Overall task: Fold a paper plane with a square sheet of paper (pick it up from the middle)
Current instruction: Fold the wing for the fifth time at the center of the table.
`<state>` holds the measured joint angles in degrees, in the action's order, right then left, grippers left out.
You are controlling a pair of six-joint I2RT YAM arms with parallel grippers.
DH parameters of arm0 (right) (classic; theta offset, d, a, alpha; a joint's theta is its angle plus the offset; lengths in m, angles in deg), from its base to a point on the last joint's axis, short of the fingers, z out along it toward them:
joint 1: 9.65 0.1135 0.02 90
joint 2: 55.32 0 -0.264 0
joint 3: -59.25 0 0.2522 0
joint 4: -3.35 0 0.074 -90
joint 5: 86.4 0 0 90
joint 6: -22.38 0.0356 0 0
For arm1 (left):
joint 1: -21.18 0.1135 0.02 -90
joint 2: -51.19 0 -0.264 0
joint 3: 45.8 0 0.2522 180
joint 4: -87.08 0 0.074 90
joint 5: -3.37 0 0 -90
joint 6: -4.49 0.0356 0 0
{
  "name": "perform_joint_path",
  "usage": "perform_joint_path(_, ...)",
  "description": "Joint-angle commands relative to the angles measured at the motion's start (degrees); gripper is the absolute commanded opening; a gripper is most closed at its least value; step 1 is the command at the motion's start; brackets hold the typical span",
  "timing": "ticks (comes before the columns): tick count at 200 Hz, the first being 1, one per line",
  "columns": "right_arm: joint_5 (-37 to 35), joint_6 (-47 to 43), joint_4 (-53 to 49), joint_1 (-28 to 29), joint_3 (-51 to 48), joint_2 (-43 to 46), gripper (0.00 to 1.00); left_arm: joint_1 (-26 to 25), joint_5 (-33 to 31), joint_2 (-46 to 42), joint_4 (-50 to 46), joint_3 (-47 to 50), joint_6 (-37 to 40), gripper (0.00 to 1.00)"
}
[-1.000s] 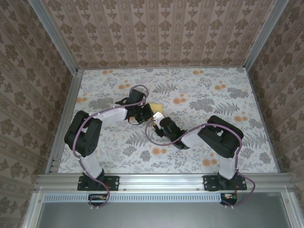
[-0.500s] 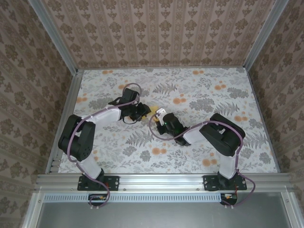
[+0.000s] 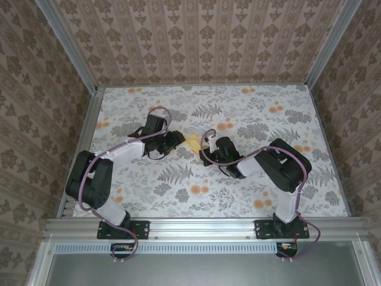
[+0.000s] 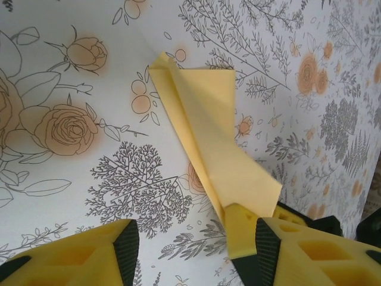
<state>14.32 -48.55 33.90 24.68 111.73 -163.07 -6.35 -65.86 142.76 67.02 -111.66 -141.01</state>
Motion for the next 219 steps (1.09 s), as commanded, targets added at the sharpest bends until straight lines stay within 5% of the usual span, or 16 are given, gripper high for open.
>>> perform_joint_path(1, 6.2, 6.2, 3.6, -1.1, -0.7, -0.4, 0.05, -1.1, 1.9, -0.3, 4.8, 0.9, 3.7, 0.54)
perform_joint_path(104, 10.6, 10.6, 2.1, -2.3, -0.3, -3.4, 0.07, -3.3, 7.1, 8.1, 11.6, -2.6, 6.8, 0.31)
perform_joint_path(219, 12.7, 12.2, -2.4, -3.1, 1.6, -4.5, 0.1, -2.8, 5.3, 13.8, 10.8, -5.3, 8.8, 0.23)
